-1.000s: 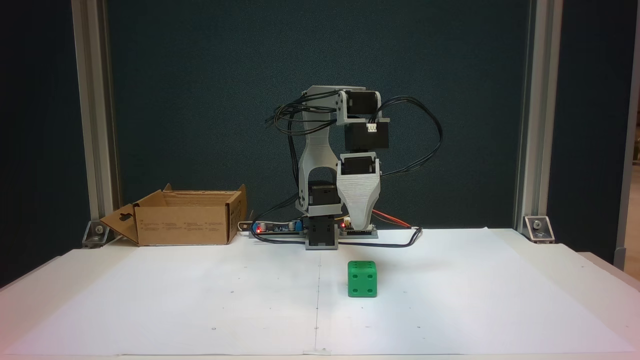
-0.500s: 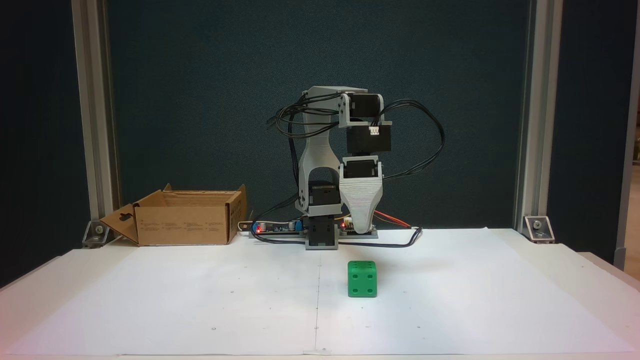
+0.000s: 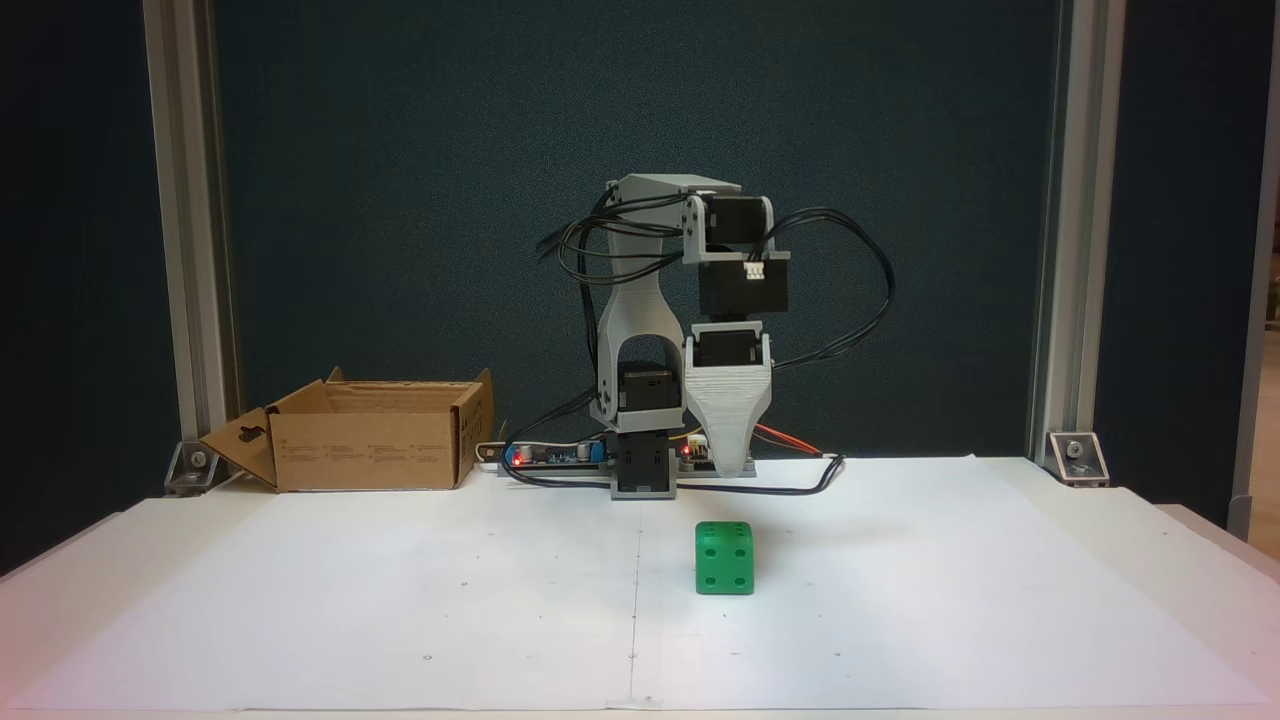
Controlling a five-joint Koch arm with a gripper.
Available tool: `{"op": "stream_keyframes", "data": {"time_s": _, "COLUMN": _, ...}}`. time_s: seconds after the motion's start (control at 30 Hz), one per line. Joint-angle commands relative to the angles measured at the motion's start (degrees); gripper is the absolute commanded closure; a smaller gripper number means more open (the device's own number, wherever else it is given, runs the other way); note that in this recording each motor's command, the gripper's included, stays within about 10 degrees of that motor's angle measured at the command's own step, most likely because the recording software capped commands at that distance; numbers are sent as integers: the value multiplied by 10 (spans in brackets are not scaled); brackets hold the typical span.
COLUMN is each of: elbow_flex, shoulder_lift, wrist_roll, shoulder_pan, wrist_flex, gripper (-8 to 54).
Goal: Grasp a green dice and put it in the bin.
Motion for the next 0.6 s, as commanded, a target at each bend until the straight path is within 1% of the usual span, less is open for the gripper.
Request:
{"op": "stream_keyframes", "data": {"time_s": 0.0, "elbow_flex": -29, "shoulder_lift": 2, "wrist_roll": -37, "shoulder_pan": -4, "wrist_flex": -6, "gripper": 33}}
{"op": "stream_keyframes", "data": {"time_s": 0.3, "elbow_flex": -29, "shoulder_lift": -40, "wrist_roll": -37, "shoulder_pan": -4, "wrist_flex": -11, "gripper": 33}}
{"op": "stream_keyframes", "data": {"time_s": 0.57, "elbow_flex": -18, "shoulder_lift": -58, "wrist_roll": -37, "shoulder_pan": 1, "wrist_flex": -11, "gripper": 33}}
